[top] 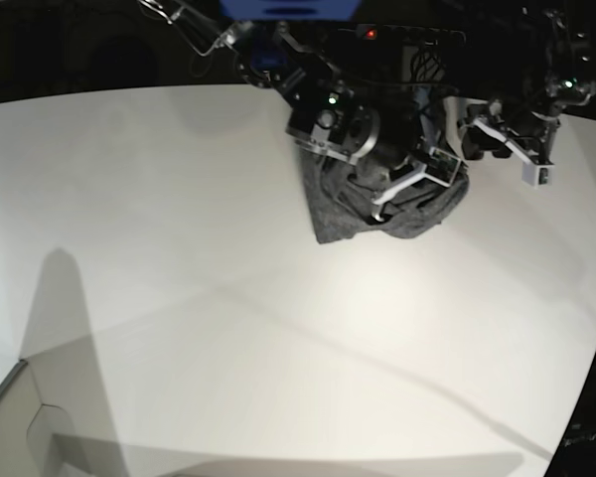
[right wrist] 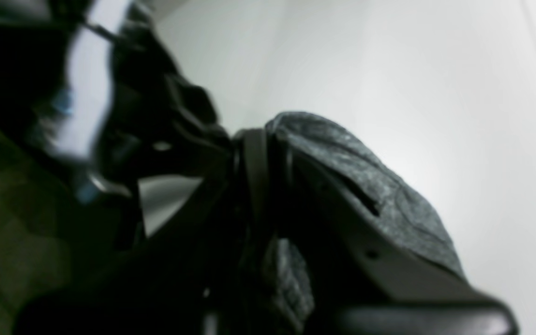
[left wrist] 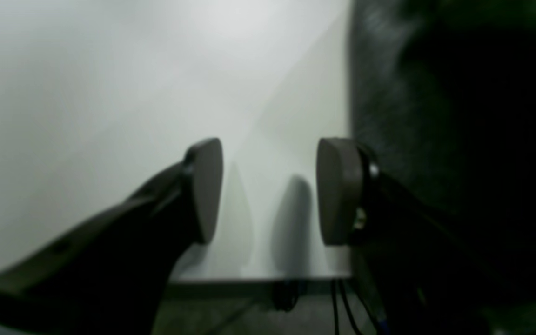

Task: Layout the t-shirt on the table in an organized manner, then fold the t-shirt properly
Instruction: 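Fold the grasped end with the right gripper over toward the left gripper, then press the folded bundle flat with the right gripper and release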

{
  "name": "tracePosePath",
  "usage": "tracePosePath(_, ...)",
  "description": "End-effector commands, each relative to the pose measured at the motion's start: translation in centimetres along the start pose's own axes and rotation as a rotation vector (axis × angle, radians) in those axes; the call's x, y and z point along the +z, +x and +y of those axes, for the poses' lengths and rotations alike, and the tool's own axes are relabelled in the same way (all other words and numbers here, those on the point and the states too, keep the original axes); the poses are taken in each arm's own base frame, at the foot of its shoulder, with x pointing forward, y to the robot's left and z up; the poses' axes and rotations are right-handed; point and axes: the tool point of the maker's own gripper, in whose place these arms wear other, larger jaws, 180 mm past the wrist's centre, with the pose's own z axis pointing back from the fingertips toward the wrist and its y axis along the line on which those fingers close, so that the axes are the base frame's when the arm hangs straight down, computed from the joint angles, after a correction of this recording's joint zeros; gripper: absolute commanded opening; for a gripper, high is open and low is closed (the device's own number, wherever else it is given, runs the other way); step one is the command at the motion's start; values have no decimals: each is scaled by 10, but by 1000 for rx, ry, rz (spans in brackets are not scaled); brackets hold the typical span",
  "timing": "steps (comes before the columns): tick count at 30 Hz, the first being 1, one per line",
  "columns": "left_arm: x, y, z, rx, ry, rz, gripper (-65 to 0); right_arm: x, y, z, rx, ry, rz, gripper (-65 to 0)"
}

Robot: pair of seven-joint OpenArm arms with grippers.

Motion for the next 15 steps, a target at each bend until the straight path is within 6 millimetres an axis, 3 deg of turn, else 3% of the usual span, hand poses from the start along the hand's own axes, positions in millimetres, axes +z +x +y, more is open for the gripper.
tracePosePath(1,8,14,4,-13,8,-38,-330,-1,25,-2,1,-1,-79,-650)
tracePosePath(9,23,31,16,11,54,-63,-330,-2,23,-2,0,0,-72,-650)
tracePosePath(15,32,38,27,20,88,-89,-330,-8,8,-2,-3,12,-30,-624)
